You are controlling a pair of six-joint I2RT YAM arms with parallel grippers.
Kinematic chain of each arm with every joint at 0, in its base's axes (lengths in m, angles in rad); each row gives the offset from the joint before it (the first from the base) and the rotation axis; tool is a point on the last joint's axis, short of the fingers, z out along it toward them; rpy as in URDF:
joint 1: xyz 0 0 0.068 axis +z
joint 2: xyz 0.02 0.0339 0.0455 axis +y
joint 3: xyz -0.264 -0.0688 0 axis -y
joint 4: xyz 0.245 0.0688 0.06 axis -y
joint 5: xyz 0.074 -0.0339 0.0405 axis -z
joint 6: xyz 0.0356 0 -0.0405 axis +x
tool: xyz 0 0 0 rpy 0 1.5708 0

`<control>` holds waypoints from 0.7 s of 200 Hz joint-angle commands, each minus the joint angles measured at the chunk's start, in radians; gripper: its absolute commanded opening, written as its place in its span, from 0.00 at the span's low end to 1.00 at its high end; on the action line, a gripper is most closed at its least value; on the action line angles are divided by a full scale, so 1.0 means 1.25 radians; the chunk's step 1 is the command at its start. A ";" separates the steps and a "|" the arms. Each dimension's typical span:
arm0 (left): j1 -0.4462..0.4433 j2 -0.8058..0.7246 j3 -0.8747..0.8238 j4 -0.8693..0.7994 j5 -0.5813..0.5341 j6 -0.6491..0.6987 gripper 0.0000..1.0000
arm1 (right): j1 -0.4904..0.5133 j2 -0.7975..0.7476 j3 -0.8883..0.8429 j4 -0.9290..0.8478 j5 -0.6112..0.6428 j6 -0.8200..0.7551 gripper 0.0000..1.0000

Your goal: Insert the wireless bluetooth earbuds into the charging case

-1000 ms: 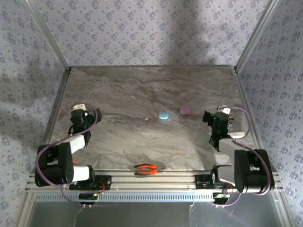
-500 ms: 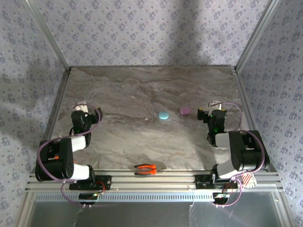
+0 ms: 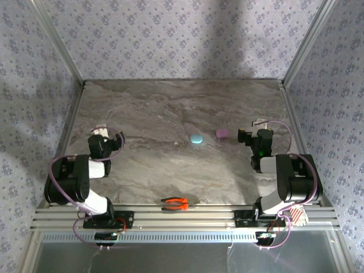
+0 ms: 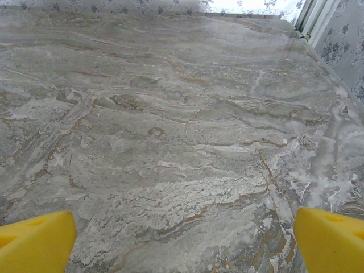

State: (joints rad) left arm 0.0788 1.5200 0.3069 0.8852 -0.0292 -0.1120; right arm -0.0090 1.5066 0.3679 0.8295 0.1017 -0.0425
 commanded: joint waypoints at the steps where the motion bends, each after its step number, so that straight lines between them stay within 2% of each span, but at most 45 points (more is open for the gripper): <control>1: -0.014 0.007 0.058 -0.013 0.022 0.035 1.00 | -0.007 0.011 0.020 -0.021 -0.018 0.012 1.00; 25: -0.044 0.012 0.082 -0.049 -0.021 0.058 1.00 | -0.010 0.011 0.020 -0.024 -0.022 0.013 1.00; 140: -0.057 0.012 0.085 -0.054 -0.039 0.067 1.00 | -0.011 0.011 0.020 -0.024 -0.026 0.012 1.00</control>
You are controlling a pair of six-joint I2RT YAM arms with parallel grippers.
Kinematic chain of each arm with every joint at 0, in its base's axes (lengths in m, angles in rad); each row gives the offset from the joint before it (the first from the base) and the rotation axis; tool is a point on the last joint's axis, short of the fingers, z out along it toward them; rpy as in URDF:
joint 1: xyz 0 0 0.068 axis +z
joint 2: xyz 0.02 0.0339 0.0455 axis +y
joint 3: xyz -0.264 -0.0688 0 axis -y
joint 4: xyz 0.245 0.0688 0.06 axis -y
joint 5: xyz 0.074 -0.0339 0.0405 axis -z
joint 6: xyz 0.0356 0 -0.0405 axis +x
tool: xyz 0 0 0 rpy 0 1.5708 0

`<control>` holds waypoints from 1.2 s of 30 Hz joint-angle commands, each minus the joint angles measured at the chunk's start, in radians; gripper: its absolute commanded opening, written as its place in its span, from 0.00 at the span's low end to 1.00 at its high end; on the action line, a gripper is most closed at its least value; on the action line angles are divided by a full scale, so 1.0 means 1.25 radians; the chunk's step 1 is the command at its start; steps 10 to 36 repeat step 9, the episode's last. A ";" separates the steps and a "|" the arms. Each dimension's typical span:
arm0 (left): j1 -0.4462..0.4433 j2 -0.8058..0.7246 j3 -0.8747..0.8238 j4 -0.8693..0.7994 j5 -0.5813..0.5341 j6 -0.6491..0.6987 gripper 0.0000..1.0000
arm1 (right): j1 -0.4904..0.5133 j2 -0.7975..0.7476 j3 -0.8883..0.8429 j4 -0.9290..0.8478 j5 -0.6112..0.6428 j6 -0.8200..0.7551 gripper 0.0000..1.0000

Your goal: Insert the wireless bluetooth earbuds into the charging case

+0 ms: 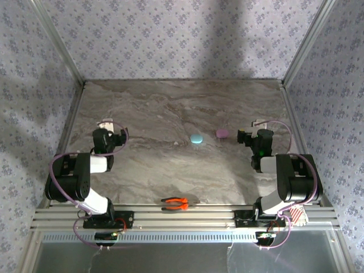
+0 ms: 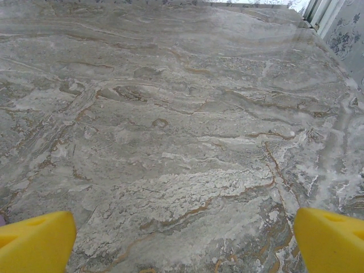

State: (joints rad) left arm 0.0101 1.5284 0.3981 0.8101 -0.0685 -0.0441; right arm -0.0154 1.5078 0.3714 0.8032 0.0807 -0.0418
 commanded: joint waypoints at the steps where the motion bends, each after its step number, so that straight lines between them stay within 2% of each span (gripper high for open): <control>1: -0.002 0.006 0.012 0.006 -0.008 0.013 1.00 | -0.006 0.010 0.018 -0.003 -0.009 0.012 1.00; 36: -0.002 0.006 0.012 0.006 -0.008 0.013 1.00 | -0.006 0.010 0.019 -0.004 -0.013 0.011 1.00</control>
